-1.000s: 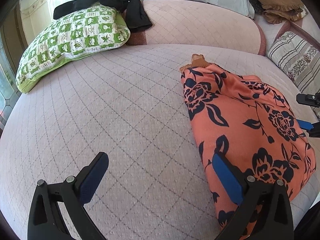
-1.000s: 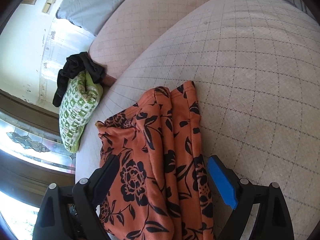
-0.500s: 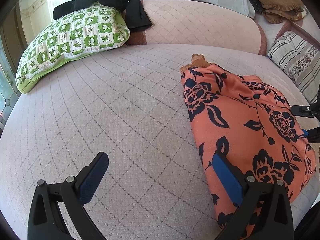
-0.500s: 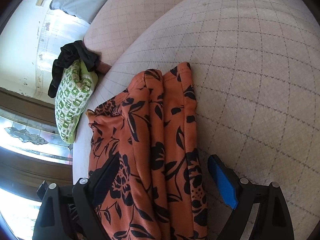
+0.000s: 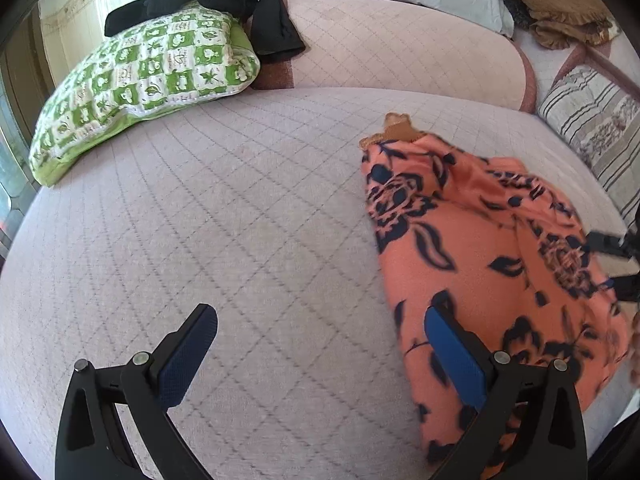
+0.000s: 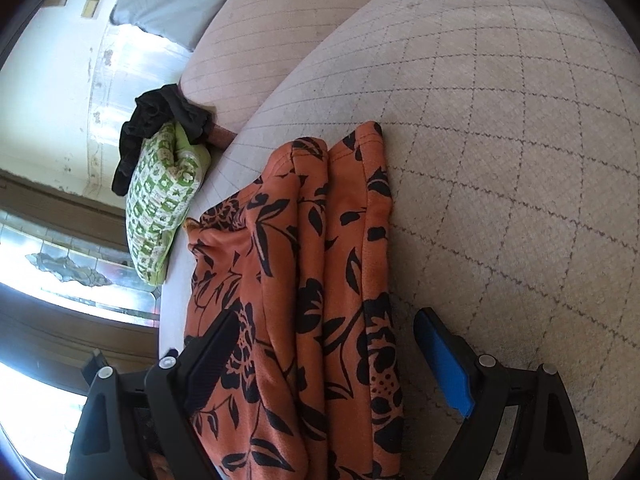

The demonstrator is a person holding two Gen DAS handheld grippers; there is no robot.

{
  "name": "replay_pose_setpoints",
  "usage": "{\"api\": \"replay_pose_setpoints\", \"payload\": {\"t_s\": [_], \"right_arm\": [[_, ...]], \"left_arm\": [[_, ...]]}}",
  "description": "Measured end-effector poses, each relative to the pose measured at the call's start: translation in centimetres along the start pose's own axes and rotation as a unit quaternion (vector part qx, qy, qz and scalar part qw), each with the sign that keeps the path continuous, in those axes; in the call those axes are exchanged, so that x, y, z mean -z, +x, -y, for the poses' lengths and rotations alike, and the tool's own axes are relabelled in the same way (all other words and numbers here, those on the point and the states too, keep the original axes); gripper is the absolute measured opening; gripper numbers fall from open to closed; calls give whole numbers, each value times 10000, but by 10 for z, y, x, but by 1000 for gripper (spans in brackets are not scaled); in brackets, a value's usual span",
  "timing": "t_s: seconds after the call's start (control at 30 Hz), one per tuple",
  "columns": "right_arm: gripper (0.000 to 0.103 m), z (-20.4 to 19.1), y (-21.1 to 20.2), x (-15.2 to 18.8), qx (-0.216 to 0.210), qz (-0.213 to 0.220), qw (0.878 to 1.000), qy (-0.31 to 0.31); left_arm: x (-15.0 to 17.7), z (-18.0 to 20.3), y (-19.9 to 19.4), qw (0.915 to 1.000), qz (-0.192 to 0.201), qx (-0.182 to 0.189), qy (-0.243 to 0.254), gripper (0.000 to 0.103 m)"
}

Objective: Fold small clothes

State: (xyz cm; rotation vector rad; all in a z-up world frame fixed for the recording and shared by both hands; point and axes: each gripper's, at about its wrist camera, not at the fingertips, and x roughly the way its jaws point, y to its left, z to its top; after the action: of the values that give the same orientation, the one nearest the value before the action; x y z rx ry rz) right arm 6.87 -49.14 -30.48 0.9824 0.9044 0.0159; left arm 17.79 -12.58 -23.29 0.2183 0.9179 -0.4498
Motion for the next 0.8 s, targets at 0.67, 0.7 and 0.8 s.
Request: {"api": "replay_pose_setpoints", "payload": {"t_s": [0.67,0.7,0.8], "right_arm": [[91,4,-2,-4,-306,-280,9989,-203],[91,3,-1,-4,-320,-299,9988,-222],[92,2,1,-5,-353,-333,9985,-255]], "left_arm": [[-6,40,11,9911,-504,1137,464,103],[-7,43,11,9910,-495,1140,495,103],[-11,50,14,9903,-484,1166,574,103]]}}
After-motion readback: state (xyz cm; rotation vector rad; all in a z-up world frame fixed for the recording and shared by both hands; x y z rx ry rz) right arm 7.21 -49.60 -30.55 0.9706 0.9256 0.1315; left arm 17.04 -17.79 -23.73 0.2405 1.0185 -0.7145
